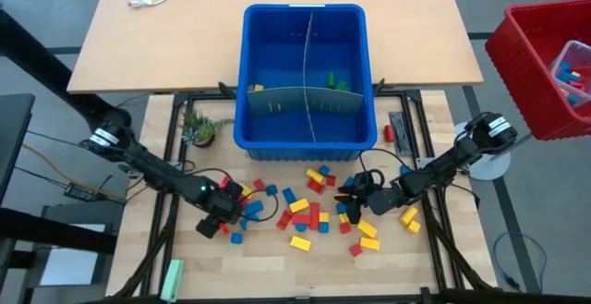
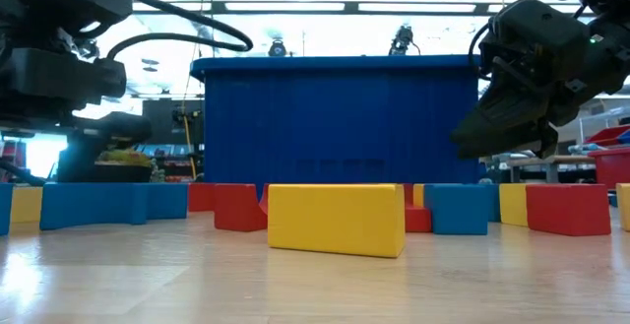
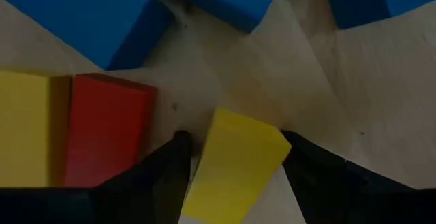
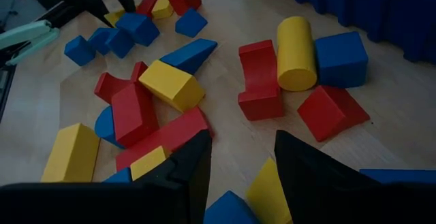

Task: Sort blocks
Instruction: Put the yellow block with the other yellow blocks into the blue bin

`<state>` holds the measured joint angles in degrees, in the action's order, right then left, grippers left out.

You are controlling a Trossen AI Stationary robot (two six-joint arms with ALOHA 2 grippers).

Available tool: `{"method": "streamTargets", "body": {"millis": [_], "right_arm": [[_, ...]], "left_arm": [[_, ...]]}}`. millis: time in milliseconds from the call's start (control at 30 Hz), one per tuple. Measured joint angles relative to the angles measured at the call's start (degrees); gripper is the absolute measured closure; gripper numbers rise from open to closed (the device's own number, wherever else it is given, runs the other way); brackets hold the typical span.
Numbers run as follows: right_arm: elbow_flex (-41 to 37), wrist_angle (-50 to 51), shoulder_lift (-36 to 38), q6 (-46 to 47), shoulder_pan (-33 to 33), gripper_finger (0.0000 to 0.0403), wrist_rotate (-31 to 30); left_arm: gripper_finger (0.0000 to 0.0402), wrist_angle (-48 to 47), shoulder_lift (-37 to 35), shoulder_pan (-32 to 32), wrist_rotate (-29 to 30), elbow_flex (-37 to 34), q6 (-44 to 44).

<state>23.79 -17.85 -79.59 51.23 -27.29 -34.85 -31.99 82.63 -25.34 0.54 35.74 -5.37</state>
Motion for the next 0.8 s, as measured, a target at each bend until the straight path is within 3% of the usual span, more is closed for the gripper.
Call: {"method": "streamTargets", "body": {"millis": [100, 333, 567, 667, 800], "right_arm": [[0.00, 0.00, 0.00, 0.11, 0.00, 0.0252, 0.00], [0.00, -0.02, 0.00, 0.17, 0.00, 0.0252, 0.00], [0.00, 0.00, 0.00, 0.17, 0.00, 0.0252, 0.00], [0.00, -0.02, 0.00, 0.19, 0.00, 0.0252, 0.00], [0.00, -0.01, 0.01, 0.17, 0.00, 0.0252, 0.00]], "left_arm": [[0.0182, -0.54, 1.19, -0.02, 0.32, 0.75, 1.18], [0.0265, -3.03, 1.52, 0.00, 1.22, 3.27, 2.70], [0.0265, -4.23, 1.30, 0.17, 6.09, 9.39, 10.28], [0.0265, -5.81, 1.29, 0.11, 8.22, 14.56, 11.62], [0.0265, -11.24, 1.26, 0.34, 15.58, 24.12, 9.83]]}}
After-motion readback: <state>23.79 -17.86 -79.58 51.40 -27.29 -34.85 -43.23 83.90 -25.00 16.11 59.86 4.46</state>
